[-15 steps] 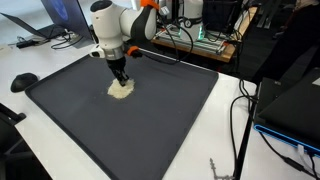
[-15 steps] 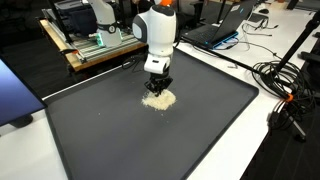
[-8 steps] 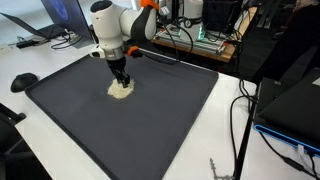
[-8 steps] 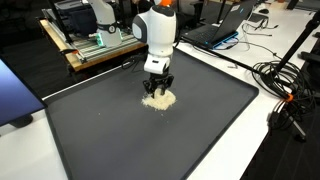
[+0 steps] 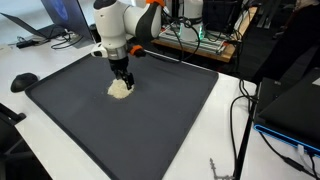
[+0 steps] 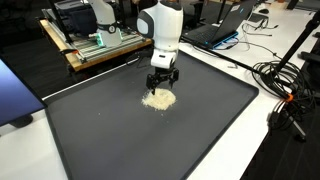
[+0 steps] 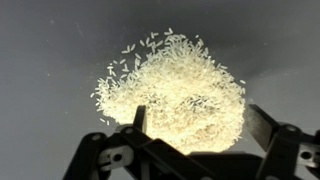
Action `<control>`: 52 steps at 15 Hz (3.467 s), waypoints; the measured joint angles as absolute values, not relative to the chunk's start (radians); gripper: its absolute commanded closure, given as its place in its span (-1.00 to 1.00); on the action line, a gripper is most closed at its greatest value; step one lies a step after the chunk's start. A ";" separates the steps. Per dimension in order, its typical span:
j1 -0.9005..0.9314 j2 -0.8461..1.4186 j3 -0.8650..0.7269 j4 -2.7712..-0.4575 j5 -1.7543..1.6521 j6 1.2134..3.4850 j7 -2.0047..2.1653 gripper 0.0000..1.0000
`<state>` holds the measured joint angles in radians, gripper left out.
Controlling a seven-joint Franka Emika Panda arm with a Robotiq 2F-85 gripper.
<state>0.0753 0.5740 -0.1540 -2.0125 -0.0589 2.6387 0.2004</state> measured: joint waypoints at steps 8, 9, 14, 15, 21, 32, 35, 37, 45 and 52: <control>0.260 0.558 -0.259 -1.966 -0.302 2.424 0.470 -1.00; 0.275 0.560 -0.260 -1.951 -0.331 2.384 0.491 -1.00; 0.309 0.603 -0.236 -1.850 -0.433 2.208 0.522 -1.00; 0.310 0.617 -0.231 -1.829 -0.457 2.194 0.522 -1.00; 0.311 0.702 -0.213 -1.714 -0.541 2.138 0.510 -1.00; 0.164 0.800 -0.094 -1.395 -0.361 1.907 0.190 -1.00; 0.092 0.835 -0.066 -1.298 -0.270 1.837 0.086 -1.00; 0.044 0.862 -0.048 -1.238 -0.207 1.802 0.025 -1.00; -0.124 0.957 0.014 -1.055 0.001 1.701 -0.168 -1.00; -0.259 0.986 0.062 -1.034 0.143 1.707 -0.348 -1.00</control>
